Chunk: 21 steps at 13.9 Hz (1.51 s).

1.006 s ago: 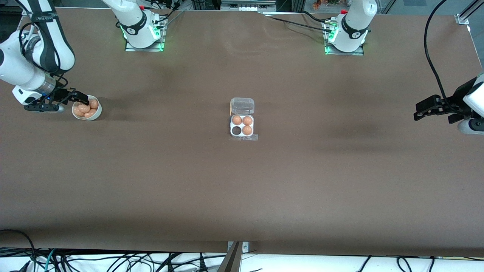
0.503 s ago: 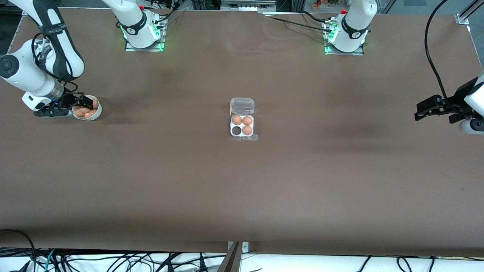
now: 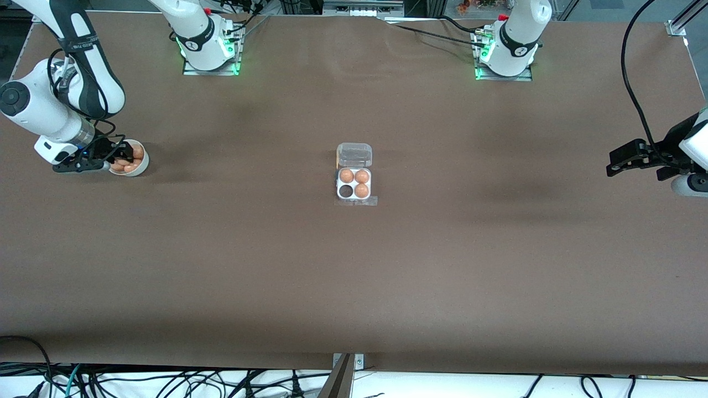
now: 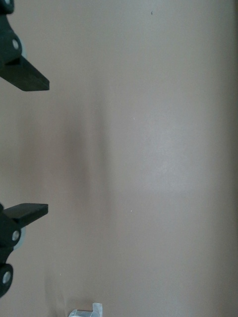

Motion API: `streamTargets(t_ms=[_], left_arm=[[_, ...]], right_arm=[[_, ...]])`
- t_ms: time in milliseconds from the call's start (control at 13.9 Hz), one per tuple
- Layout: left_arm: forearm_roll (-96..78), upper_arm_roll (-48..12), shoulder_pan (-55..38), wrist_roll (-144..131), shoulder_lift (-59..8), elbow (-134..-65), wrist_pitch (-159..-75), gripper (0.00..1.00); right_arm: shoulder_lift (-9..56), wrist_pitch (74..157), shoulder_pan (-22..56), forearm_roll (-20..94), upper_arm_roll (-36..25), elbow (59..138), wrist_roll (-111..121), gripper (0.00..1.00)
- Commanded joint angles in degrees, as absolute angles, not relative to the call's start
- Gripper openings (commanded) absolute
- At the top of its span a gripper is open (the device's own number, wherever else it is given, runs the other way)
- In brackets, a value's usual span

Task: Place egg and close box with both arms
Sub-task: 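Close the right gripper on a brown egg and lift it from the bowl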

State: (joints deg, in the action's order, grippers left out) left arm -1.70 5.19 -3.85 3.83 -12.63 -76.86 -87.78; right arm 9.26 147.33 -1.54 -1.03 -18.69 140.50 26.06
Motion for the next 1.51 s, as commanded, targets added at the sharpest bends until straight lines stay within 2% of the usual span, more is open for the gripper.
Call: streamTargets(t_ms=[0,72,144,288,719,791,1150,1438], left_arm=[[-0.97,5.10,-3.78,3.43,-12.57,-76.46,-87.36,1.00],[-0.97,5.10,-3.78,3.43,-12.57,-76.46,-87.36,1.00],[-0.97,5.10,-3.78,3.43,-12.57,-76.46,-87.36,1.00],[-0.97,5.01,-3.78,3.43,-12.57,-76.46,-87.36,1.00],[-0.97,5.10,-3.78,3.43,-12.57,-76.46,-87.36,1.00],[-0.97,5.10,-3.78,3.43,-12.57,-76.38,-87.36,1.00],[-0.97,5.10,-3.78,3.43,-12.57,-76.46,-87.36,1.00],[-0.97,5.10,-3.78,3.43,-12.57,-76.38,-87.36,1.00]], right_arm=[[8.79,146.34,-1.58,-1.05,-18.28,140.80,26.98,0.47],[8.79,146.34,-1.58,-1.05,-17.59,140.80,26.81,0.47],[8.79,146.34,-1.58,-0.97,-17.40,140.80,26.72,0.42],[8.96,146.16,-1.58,-0.97,-17.31,140.89,26.72,0.43],[8.88,144.15,-1.49,-1.05,-16.00,138.96,26.90,0.38],[8.88,142.31,-1.49,-1.05,-16.00,137.74,26.81,0.35],[9.75,126.87,0.16,-0.18,-15.91,127.47,25.76,0.35],[15.37,110.95,6.14,3.06,-15.91,114.37,15.93,0.36]])
